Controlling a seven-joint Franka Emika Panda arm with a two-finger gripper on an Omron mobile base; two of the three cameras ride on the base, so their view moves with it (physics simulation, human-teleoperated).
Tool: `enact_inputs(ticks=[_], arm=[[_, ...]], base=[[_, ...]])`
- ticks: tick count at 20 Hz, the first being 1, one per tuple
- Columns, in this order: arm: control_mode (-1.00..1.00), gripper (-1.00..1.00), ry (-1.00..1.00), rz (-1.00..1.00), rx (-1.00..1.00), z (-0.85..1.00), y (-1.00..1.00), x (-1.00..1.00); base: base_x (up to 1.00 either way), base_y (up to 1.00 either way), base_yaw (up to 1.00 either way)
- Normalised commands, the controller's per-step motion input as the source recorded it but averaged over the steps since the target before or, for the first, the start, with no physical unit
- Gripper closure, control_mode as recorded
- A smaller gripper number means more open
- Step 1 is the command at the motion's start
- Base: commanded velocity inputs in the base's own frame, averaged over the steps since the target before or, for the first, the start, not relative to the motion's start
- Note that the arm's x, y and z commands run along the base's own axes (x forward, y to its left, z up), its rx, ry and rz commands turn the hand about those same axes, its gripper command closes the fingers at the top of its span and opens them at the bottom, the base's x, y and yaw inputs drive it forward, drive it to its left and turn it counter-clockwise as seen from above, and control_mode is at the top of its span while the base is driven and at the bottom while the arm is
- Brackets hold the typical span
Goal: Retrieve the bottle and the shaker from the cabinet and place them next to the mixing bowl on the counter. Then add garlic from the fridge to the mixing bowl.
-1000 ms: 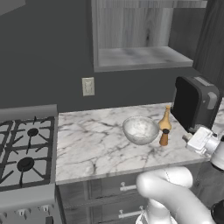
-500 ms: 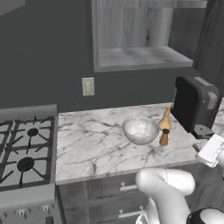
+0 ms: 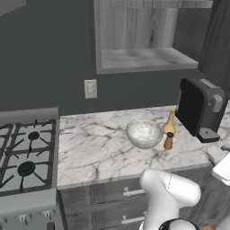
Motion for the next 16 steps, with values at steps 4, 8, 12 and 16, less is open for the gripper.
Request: enact_inputs(ticks=[4, 8, 12, 16], arm=[[-1.0, -1.0, -0.05, -0.14, -0.21, 0.31, 0.1, -0.45], [-1.0, -1.0, -0.07, -0.1, -0.25, 0.42, 0.25, -0.27], [-1.0, -1.0, -0.05, -0.08, -0.26, 0.54, 0.33, -0.11], [-1.0, -1.0, -0.01, -0.04, -0.27, 0.52, 0.29, -0.08]], base=[[0.0, 0.0, 0.0], [0.0, 0.0, 0.0], [0.0, 0.0, 0.0], [0.0, 0.0, 0.0]])
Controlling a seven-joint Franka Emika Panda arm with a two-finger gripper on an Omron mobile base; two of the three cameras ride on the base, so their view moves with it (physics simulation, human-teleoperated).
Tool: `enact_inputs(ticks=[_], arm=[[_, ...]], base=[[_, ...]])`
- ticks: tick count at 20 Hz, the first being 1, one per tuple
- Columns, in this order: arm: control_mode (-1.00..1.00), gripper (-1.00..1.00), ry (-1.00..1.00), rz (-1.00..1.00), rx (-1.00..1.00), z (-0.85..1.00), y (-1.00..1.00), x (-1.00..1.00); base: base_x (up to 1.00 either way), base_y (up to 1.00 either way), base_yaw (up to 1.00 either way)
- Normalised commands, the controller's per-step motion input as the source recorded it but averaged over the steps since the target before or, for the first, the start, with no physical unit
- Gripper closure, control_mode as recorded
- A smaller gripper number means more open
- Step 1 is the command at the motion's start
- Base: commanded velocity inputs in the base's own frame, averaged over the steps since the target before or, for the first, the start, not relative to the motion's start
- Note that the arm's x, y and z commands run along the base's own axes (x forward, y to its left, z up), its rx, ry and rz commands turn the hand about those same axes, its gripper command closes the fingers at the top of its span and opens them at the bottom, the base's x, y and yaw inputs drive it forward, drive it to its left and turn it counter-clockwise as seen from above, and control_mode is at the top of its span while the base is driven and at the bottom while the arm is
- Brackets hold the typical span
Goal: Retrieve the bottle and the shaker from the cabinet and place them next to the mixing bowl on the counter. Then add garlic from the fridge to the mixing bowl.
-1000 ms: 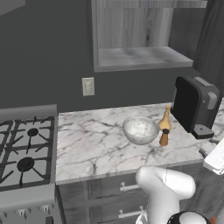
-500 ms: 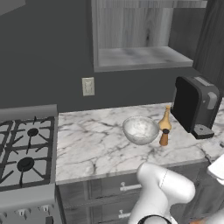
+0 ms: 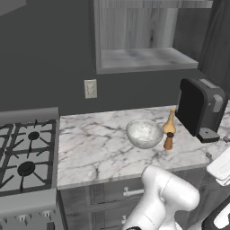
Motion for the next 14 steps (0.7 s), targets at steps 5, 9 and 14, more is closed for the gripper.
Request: enact_inputs(ticks=[5, 9, 14], arm=[[-1.0, -1.0, 0.0, 0.0, -0.27, 0.56, 0.2, 0.0], [-1.0, -1.0, 0.03, 0.01, -0.31, 0.55, 0.18, 0.0], [-1.0, -1.0, 0.08, 0.01, -0.35, 0.48, 0.22, 0.0]], base=[[0.0, 0.0, 0.0], [0.0, 0.0, 0.0], [0.0, 0.0, 0.0]])
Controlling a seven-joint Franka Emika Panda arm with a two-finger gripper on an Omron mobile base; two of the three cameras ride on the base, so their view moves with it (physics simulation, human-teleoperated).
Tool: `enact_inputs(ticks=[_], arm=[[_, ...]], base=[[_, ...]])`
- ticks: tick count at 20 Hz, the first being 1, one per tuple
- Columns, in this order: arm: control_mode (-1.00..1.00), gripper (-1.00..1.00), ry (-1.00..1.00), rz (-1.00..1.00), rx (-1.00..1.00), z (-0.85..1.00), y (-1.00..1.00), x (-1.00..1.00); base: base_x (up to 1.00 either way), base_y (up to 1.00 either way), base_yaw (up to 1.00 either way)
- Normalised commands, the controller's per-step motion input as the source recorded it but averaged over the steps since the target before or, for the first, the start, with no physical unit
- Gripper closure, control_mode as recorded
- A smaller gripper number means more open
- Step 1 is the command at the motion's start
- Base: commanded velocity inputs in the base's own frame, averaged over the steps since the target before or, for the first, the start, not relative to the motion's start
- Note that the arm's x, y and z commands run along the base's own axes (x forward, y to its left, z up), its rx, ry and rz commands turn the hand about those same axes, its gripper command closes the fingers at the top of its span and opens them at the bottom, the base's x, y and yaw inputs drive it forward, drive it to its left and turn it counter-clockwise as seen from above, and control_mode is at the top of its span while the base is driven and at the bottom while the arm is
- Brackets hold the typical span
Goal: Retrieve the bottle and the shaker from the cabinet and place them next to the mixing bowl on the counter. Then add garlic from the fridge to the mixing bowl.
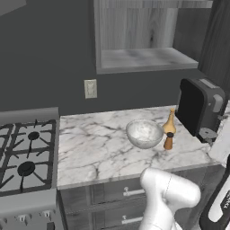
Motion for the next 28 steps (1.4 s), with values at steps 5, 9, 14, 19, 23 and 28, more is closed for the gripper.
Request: enact_inputs(ticks=[5, 9, 14, 19, 23, 28], arm=[[-1.0, -1.0, 0.12, 0.04, -0.44, 0.31, 0.38, 0.0], [-1.0, -1.0, 0.01, 0.0, -0.47, 0.03, 0.48, -0.23], [-1.0, -1.0, 0.0, 0.0, -0.41, 0.0, 0.51, -0.33], [-1.0, -1.0, 0.01, 0.0, -0.41, -0.04, 0.43, -0.01], [-1.0, -1.0, 0.13, 0.05, -0.41, -0.14, 0.4, 0.0], [-1.0, -1.0, 0.15, 0.09, -0.36, -0.26, 0.3, 0.0]], base=[[0.0, 0.0, 0.0], [0.0, 0.0, 0.0], [0.0, 0.0, 0.0], [0.0, 0.0, 0.0], [0.0, 0.0, 0.0], [0.0, 0.0, 0.0]])
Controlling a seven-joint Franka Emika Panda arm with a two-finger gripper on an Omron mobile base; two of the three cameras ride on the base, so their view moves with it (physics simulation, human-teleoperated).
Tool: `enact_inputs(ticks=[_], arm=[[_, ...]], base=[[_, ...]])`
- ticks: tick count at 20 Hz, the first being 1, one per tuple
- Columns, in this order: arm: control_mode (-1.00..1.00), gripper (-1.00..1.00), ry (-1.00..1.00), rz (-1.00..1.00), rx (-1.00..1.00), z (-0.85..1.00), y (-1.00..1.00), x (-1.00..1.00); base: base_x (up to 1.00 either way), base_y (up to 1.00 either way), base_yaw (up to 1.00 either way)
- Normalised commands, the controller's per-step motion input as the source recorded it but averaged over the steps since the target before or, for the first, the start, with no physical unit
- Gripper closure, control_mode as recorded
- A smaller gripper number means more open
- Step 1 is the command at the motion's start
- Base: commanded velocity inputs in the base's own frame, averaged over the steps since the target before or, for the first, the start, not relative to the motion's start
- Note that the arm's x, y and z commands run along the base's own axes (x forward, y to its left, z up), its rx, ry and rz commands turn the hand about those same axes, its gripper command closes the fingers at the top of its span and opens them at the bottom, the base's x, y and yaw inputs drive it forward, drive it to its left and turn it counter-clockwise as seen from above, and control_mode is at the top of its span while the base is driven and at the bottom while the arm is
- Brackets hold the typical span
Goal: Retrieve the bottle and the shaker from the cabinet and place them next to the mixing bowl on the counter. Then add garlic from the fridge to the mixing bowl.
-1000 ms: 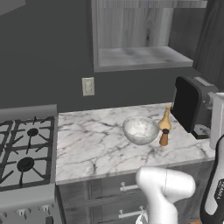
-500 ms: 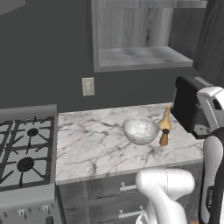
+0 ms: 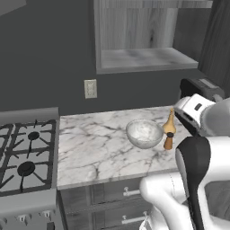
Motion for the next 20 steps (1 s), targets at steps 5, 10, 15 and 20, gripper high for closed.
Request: enact_inputs(ticks=[5, 10, 15, 20], arm=[[-1.0, -1.0, 0.0, 0.13, -0.12, -0.32, -0.01, 0.0], [-1.0, -1.0, 0.02, 0.19, 0.0, -0.18, -0.17, 0.0], [-1.0, -1.0, 0.01, 0.14, 0.0, -0.01, -0.07, 0.0], [-1.0, -1.0, 0.0, 0.09, 0.0, 0.0, 0.0, 0.0]], base=[[0.0, 0.0, 0.0], [0.0, 0.0, 0.0], [0.0, 0.0, 0.0], [0.0, 0.0, 0.0]])
